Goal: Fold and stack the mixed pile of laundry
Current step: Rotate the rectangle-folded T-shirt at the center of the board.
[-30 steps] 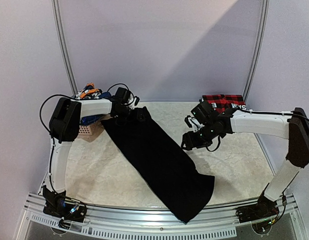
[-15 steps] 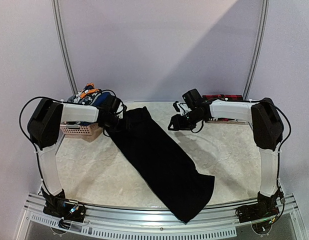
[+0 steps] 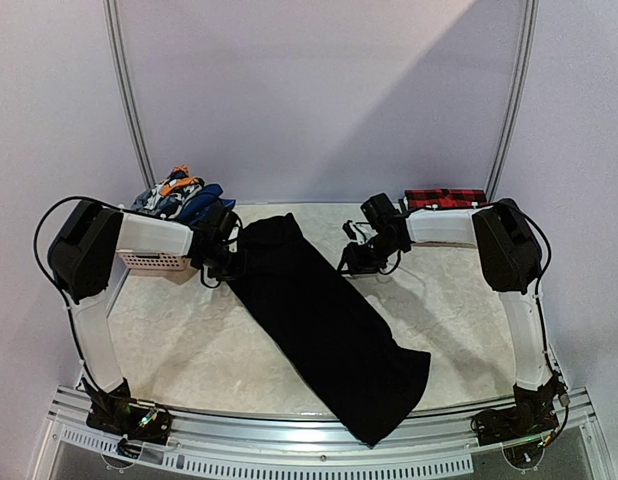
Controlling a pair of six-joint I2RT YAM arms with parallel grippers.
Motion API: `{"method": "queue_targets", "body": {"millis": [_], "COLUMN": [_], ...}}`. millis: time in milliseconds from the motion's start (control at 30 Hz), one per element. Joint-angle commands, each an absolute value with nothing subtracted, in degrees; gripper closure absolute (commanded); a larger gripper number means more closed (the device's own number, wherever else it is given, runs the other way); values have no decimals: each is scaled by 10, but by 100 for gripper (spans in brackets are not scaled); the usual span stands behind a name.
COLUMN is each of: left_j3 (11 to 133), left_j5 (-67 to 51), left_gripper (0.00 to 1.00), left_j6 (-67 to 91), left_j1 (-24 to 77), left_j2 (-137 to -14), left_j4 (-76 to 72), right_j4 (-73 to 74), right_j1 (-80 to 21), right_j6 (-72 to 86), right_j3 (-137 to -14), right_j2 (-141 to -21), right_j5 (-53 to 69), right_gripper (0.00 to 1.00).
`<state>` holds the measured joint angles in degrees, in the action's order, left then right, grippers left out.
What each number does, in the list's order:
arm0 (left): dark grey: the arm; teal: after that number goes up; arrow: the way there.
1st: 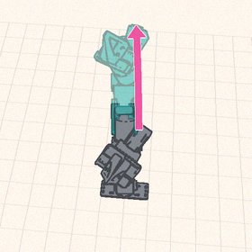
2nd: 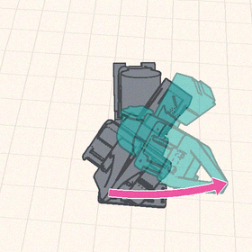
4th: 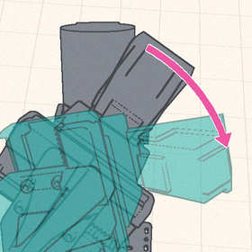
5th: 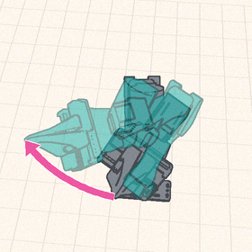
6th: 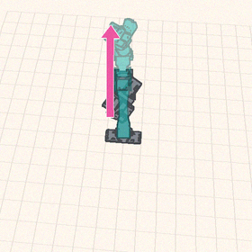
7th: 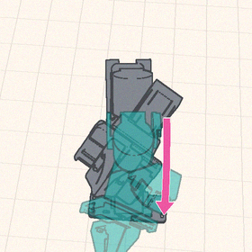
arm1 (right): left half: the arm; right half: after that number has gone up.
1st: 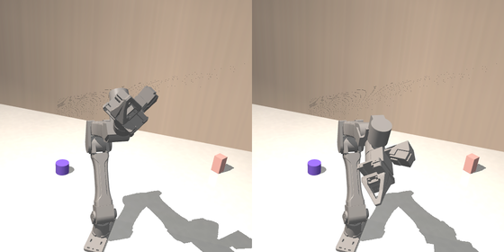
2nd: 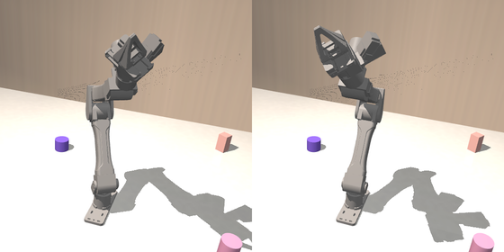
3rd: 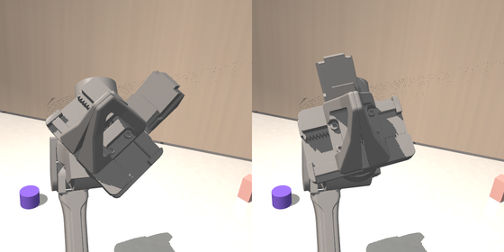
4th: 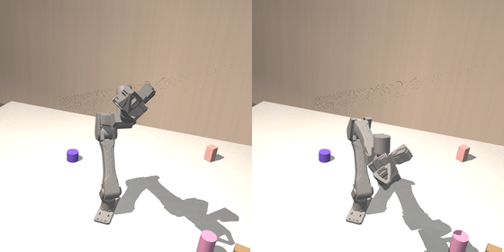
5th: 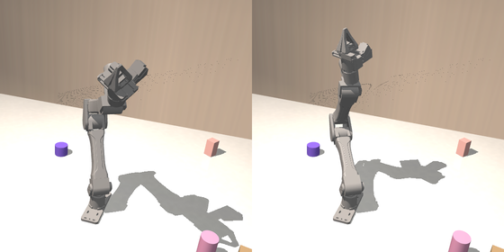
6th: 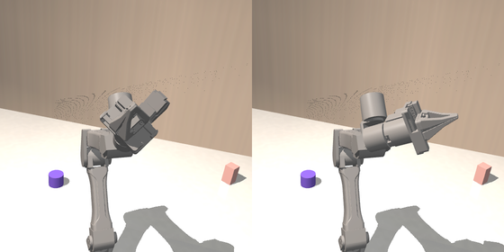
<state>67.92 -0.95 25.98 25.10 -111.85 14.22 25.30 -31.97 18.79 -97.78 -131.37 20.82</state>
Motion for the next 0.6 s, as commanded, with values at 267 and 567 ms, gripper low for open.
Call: {"method": "queue_targets", "body": {"millis": [267, 567], "left_j3": [757, 939], "left_j5": [-27, -79], "left_gripper": [62, 63], "left_j6": [251, 231], "left_j1": [254, 255], "left_j2": [-1204, -1326], "left_j4": [144, 200], "right_j4": [263, 217], "right_j1": [-315, -272], "right_j6": [194, 264], "right_j3": [-958, -870], "right_j2": [-1331, -1288], "right_j5": [210, 179], "right_gripper": [100, 100]}}
